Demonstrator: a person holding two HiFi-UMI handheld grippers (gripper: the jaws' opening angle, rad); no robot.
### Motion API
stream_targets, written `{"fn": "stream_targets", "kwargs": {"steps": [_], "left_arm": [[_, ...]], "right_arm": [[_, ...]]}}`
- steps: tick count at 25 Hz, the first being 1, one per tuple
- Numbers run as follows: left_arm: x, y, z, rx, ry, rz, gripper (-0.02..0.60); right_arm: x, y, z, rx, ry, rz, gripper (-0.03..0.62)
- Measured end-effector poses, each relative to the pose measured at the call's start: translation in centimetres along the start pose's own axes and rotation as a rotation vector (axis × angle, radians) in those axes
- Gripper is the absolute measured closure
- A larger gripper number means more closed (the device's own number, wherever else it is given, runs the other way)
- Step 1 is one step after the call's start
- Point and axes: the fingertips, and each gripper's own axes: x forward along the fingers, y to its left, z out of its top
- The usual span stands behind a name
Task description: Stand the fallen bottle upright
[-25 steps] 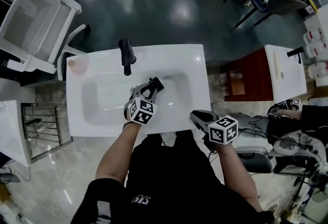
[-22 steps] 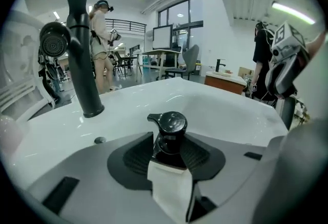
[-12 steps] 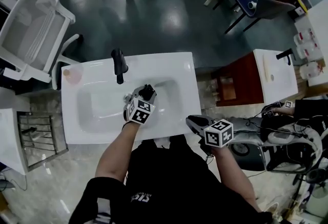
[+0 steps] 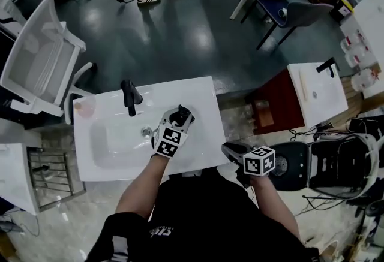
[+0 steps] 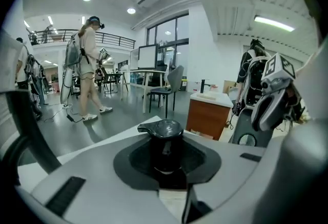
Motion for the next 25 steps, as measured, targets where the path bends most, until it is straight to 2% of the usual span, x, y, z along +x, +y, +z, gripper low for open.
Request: {"fn": "stream_targets", "kwargs": {"steps": [4, 7, 12, 19, 21, 23, 25], "left_arm": [[1.2, -2.4, 5.0, 0.017, -0.054, -0.041, 0.481], [3.1, -4.3, 6.6, 0.029, -0.067, -0.070, 0.480], [6.3, -7.5, 5.7, 0.051, -0.040, -0.125, 0.480], [6.1, -9.1, 4.7, 0.089, -0.036, -0.166, 0.471], [5.7, -9.3, 4.3, 0.107, -0.022, -0.182, 0.417], [5.0, -9.1, 4.3, 0.103, -0.012, -0.194, 0.318], [3.8, -8.9, 4.5, 0.088, -0.007, -0.200, 0.279]], "right_arm": [[-1.4, -1.6, 2.0, 0.000, -0.044, 0.002, 0.533], [-2.6, -2.8, 3.0, 0.003, -0.073, -0.005, 0.533], [-4.6, -5.1, 3.0, 0.035, -0.104, -0.034, 0.534], [-6.1, -6.4, 1.8, 0.145, -0.143, -0.044, 0.537], [-6.1, -6.2, 2.3, 0.160, -0.169, -0.050, 0.539], [-6.0, -5.6, 3.2, 0.150, -0.189, -0.052, 0.539], [-5.9, -4.4, 4.1, 0.124, -0.201, -0.043, 0.539]]}}
